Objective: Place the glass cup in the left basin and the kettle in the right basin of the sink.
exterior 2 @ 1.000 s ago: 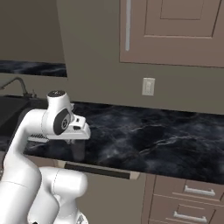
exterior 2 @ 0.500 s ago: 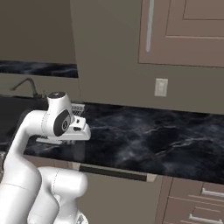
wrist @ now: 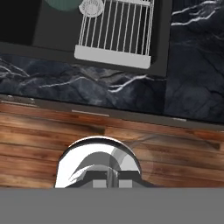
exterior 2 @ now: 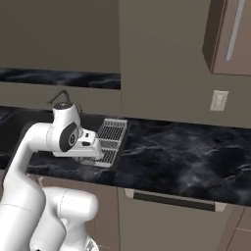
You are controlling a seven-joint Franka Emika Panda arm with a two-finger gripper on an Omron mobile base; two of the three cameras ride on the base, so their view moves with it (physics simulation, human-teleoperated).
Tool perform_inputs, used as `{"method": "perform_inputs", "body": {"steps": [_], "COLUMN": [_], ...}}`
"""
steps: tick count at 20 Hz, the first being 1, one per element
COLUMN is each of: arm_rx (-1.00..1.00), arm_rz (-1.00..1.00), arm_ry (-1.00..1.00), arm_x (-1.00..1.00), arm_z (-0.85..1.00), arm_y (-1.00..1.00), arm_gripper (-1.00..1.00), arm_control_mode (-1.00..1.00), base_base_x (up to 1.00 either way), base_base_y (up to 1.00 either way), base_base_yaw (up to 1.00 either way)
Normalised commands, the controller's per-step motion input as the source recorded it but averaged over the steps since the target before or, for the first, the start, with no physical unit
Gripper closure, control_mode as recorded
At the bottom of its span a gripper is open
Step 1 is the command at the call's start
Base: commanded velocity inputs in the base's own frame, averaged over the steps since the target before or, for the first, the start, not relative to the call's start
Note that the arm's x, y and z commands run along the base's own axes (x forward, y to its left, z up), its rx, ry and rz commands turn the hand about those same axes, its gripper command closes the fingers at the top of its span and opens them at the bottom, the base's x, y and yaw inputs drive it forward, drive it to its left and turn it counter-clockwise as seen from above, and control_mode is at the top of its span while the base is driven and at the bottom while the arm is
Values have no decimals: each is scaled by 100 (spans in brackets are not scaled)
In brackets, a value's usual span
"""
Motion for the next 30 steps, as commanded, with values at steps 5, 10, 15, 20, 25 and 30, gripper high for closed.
{"method": "perform_inputs", "body": {"steps": [5, 10, 15, 20, 25, 30], "arm_rx": [0, 0, 0, 0, 0, 0], "arm_rz": [0, 0, 0, 0, 0, 0], "arm_ry": [0, 0, 0, 0, 0, 0], "arm_x": [0, 0, 0, 0, 0, 0], "arm_z": [0, 0, 0, 0, 0, 0], "arm_y": [0, 0, 0, 0, 0, 0], "arm_gripper": [100, 100, 100, 100, 100, 100], "arm_control_mode": [100, 100, 100, 100, 100, 100], "base_base_x": [3, 5, 3, 0, 0, 0], "base_base_y": [74, 71, 67, 61, 56, 54], "base_base_yaw": [0, 0, 0, 0, 0, 0]}}
